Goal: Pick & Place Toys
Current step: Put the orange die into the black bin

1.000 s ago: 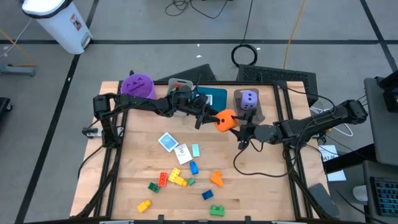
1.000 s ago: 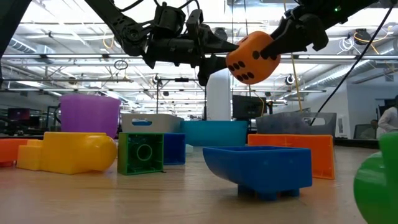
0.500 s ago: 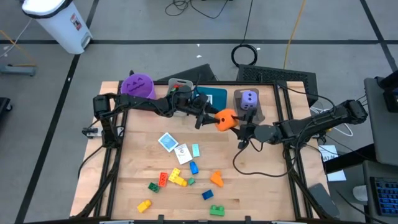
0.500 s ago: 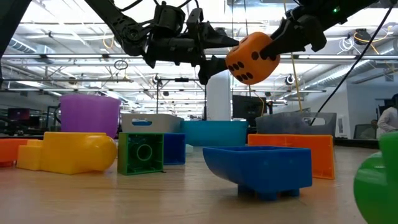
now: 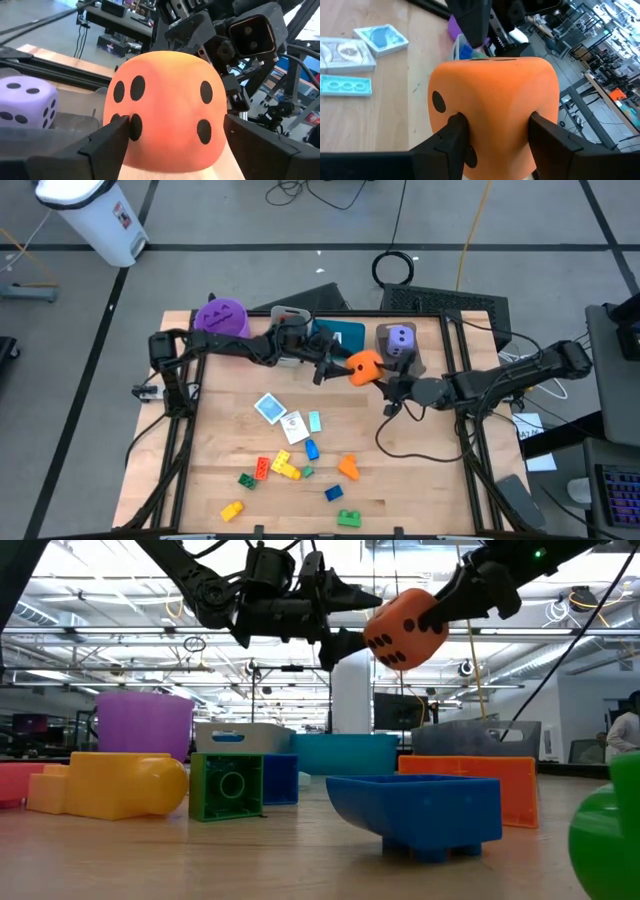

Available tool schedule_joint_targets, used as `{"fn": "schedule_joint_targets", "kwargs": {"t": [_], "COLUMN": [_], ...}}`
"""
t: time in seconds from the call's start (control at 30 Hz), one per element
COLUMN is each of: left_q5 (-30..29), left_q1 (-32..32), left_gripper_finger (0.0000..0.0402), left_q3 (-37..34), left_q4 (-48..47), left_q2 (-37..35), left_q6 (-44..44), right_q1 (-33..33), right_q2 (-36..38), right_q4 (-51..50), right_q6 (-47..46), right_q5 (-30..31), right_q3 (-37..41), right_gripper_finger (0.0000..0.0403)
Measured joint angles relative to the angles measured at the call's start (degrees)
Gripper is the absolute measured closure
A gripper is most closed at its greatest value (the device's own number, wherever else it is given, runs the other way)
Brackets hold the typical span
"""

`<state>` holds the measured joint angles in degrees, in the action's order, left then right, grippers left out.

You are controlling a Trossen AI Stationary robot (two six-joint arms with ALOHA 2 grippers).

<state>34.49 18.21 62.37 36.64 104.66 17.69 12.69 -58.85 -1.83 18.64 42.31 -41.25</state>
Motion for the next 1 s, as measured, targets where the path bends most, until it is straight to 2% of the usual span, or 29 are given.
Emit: {"fn": "schedule_joint_targets", "kwargs": {"t": [0.27, 0.5, 0.87, 1.0], "left_q5": [-1.0, -2.3, -3.1, -3.1], "left_q1": [2.5, 4.4, 3.6, 3.0], "left_gripper_finger": [0.0076, 0.0076, 0.0076, 0.0076], "left_q3": [0.0, 0.0, 0.0, 0.0], "left_q4": [-0.9, -5.2, -13.2, -14.5], "left_q2": [-2.3, -6.6, -11.5, -11.8], "left_q6": [-1.6, -4.8, -9.0, -9.9], "right_q1": [0.0, 0.0, -6.2, -9.7], "right_q2": [4.3, 7.9, 11.5, 11.0], "right_q4": [-2.8, -12.6, -28.9, -33.4], "right_q6": [0.1, -1.2, -7.8, -10.6], "right_q5": [2.2, 7.4, 6.9, 3.4], "right_q3": [0.0, 0.0, 0.0, 0.0], "right_gripper_finger": [0.0232, 0.0232, 0.0234, 0.0234]}}
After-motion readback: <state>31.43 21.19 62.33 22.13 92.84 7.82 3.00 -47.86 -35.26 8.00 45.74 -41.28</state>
